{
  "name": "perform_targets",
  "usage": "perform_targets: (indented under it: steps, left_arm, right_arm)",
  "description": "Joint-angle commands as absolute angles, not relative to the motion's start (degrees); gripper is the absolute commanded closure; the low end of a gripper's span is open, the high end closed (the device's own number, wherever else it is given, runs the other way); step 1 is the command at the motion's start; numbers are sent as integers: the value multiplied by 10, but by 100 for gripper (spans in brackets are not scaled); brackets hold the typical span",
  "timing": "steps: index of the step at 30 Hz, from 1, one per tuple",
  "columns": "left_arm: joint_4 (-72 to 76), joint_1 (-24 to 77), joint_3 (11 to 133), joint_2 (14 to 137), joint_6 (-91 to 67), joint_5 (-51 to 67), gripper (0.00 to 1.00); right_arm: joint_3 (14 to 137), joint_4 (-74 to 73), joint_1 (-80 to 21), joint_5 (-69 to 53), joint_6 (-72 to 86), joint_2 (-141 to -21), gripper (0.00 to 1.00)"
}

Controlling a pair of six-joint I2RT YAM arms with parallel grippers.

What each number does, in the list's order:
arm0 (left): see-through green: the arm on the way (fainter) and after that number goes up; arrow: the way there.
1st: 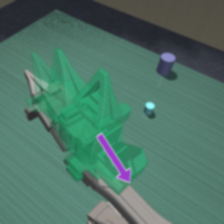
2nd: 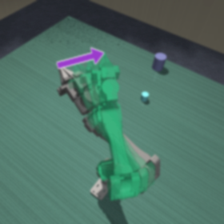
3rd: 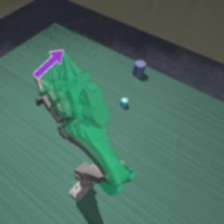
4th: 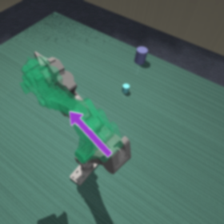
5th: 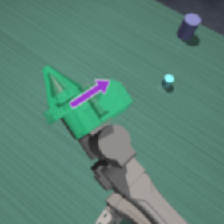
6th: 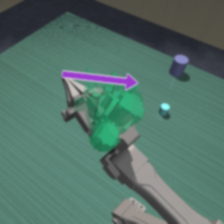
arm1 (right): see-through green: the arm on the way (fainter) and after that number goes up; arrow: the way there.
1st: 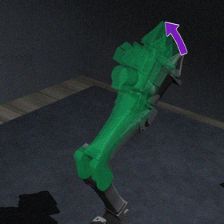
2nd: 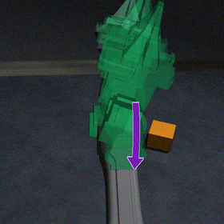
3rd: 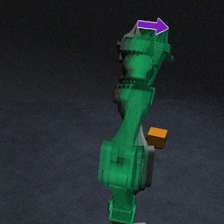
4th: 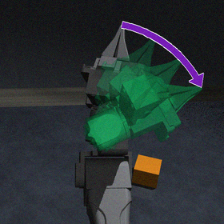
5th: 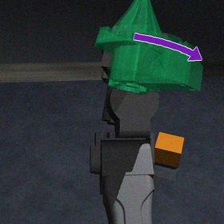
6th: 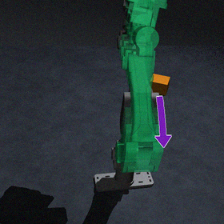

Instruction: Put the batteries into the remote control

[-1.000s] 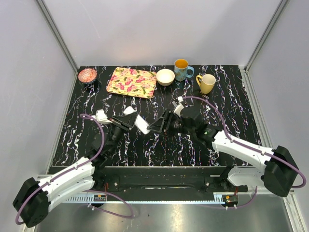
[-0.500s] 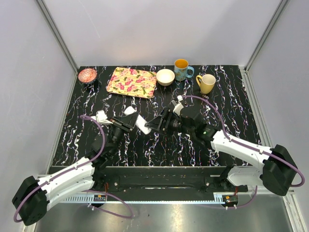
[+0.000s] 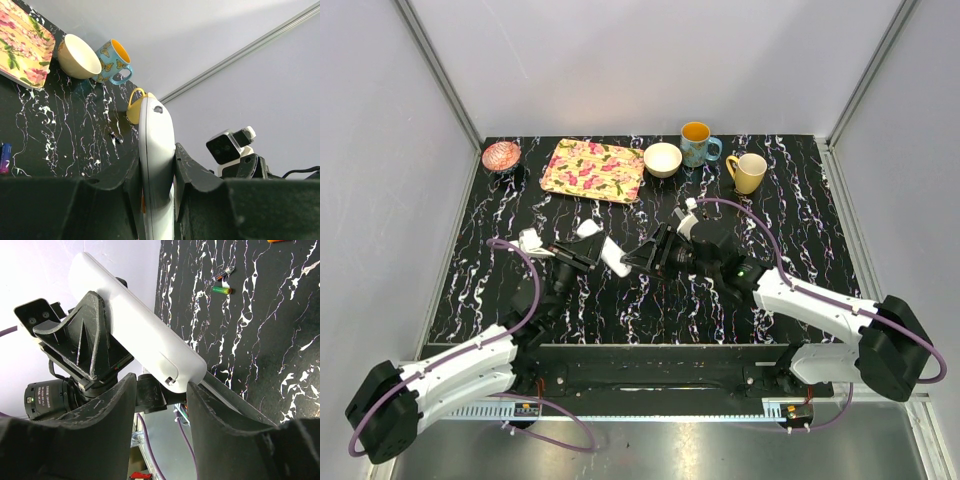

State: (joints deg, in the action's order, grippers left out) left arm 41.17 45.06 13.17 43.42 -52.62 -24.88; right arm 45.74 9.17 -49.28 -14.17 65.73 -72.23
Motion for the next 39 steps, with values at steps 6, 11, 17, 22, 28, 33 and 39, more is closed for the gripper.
perform_targets:
  steps: [6,11,17,22,28,33,39]
  left_arm:
    - [464,461,140,448,-514,-265,100]
    - [467,461,140,453,-516,-262,100]
    - [469,461,138,449,-527,-252,100]
    - [470,465,141,446,-529,-243,100]
    - [464,467,142,439,-522,-265,100]
    - [454,467,152,426,-501,-280,100]
    - [452,468,156,428,-495,-280,100]
  right_arm:
    - [472,142,-491,-145,668,-718,46]
    - [468,141,-492,-142,669,-717,44]
    - [467,143,-492,-143,670,-722,44]
    - [465,147,-492,-143,673,-726,44]
    - [466,149,-491,-149,676,-725,43]
    - [454,148,-491,-145,680,-714,42]
    - [448,148,-492,-144,681,-712,42]
